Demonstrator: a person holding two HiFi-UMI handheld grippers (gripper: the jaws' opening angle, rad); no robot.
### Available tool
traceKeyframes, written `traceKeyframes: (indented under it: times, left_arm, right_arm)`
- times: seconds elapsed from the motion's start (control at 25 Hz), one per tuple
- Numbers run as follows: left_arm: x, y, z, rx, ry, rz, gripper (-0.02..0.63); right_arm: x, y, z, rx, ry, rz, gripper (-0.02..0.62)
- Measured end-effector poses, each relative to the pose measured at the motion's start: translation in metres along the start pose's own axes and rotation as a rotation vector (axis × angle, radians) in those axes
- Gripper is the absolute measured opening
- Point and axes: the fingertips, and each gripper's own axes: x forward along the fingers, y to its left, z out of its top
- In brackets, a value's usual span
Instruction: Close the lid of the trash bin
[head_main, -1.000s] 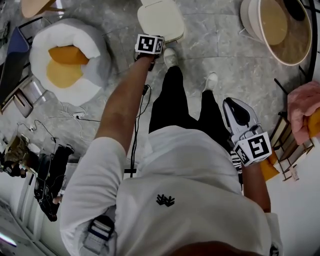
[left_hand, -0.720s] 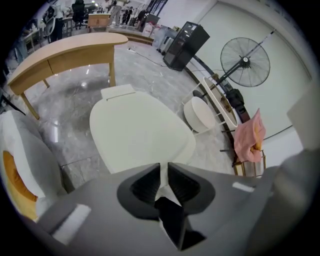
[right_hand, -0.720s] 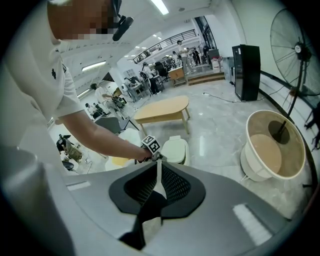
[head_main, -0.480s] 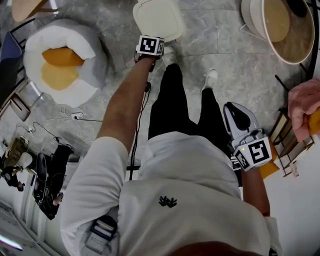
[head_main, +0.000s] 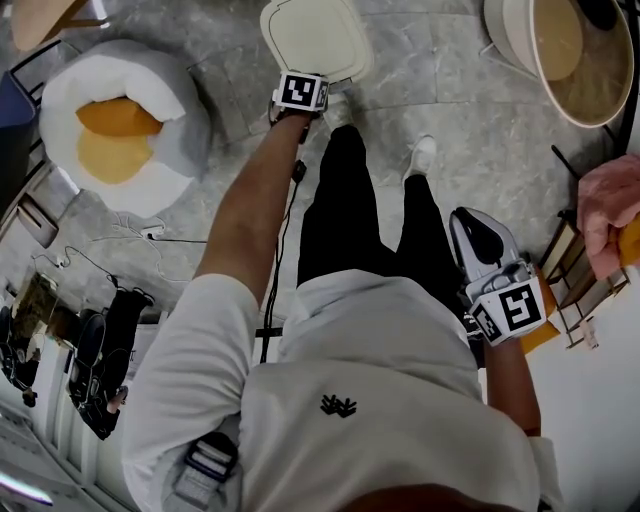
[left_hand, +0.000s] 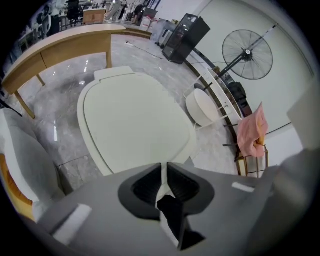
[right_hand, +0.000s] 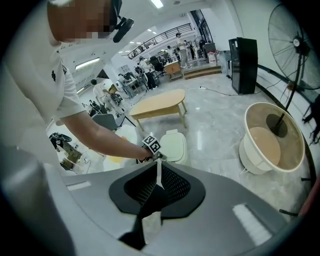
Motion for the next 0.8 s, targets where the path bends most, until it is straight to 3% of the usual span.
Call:
traceKeyframes:
  times: [0.36, 0.8]
  left_arm:
    - [0.000, 0.000, 0.000, 0.010, -0.005, -0.007, 0.095]
    - [-0.078, -0.027, 0.010, -0.051, -0.155, 0.020, 0.098]
  right_arm:
    - [0.003, 0.005, -0.002, -0.002, -0.005, 0.001, 0.025]
    - [-0.029, 0.021, 0.007, -0.102, -0.093, 0.073, 0.023]
